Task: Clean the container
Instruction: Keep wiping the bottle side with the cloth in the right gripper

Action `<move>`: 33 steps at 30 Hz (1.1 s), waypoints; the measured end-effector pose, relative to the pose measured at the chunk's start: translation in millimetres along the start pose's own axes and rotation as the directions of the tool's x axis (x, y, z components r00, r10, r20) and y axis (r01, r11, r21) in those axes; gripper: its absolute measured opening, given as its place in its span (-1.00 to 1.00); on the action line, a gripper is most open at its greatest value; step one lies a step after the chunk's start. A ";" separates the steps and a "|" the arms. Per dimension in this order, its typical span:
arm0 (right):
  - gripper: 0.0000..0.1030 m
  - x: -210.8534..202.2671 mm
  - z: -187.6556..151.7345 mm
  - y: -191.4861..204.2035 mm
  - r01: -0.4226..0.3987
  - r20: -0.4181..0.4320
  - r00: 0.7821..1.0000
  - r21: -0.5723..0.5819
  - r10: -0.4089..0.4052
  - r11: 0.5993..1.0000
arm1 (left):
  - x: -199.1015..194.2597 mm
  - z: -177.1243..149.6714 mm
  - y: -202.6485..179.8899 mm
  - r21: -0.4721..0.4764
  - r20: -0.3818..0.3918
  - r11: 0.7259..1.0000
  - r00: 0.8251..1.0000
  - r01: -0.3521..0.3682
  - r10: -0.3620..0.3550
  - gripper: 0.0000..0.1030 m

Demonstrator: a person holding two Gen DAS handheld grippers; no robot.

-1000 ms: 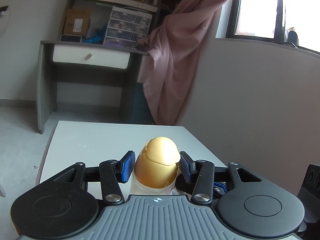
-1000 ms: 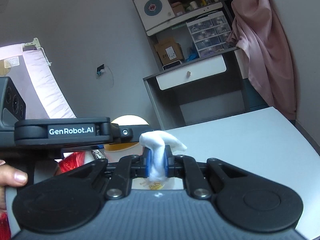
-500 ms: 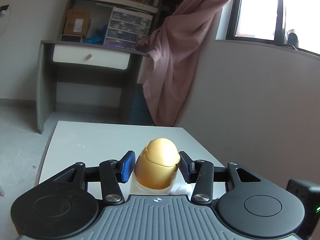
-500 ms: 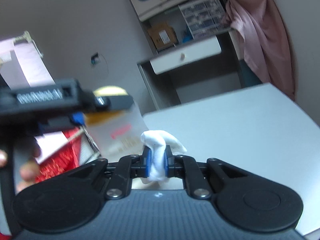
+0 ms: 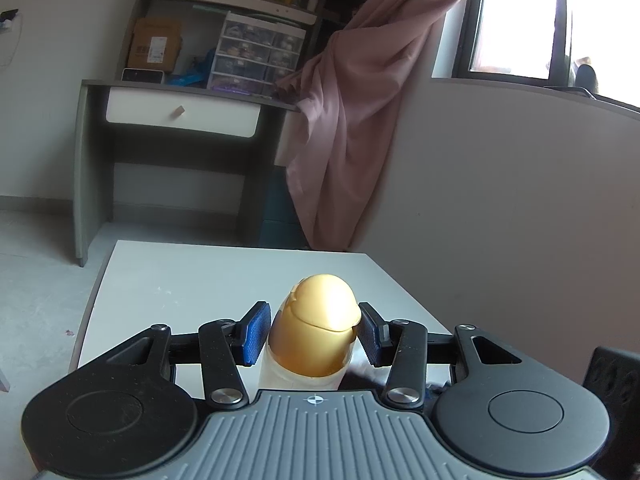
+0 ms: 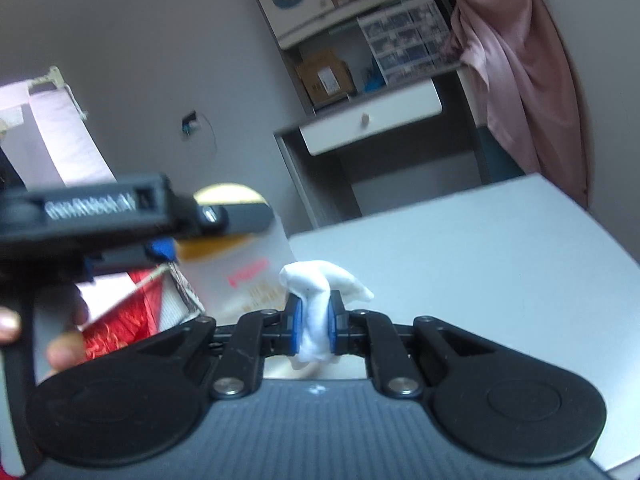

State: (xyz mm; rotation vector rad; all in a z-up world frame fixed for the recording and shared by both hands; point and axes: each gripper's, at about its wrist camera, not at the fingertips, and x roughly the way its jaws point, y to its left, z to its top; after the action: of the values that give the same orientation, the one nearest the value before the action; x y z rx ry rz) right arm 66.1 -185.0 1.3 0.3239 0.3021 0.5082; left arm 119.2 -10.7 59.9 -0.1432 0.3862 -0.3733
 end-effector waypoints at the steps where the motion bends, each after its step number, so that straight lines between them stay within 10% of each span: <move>1: -0.76 -2.1 1.9 2.5 -0.002 0.013 1.000 -0.006 0.002 1.000 | -0.3 0.2 0.5 -0.002 0.000 1.000 1.000 0.001 -0.001 -0.07; 17: -0.76 -13.4 8.9 9.8 -0.027 0.075 0.997 -0.026 0.028 0.999 | 0.2 0.7 5.1 -0.002 -0.006 1.000 1.000 0.005 -0.005 -0.07; 33: -0.76 15.4 -21.6 -17.7 0.040 -0.088 0.996 0.082 -0.033 0.996 | 2.5 -0.7 5.8 0.002 -0.018 1.000 1.000 0.006 -0.006 -0.07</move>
State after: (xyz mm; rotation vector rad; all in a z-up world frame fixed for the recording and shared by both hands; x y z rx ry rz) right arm 78.6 -186.8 -28.0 0.3773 0.4137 0.4752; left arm 122.9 -6.4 57.2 -0.1391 0.4029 -0.3807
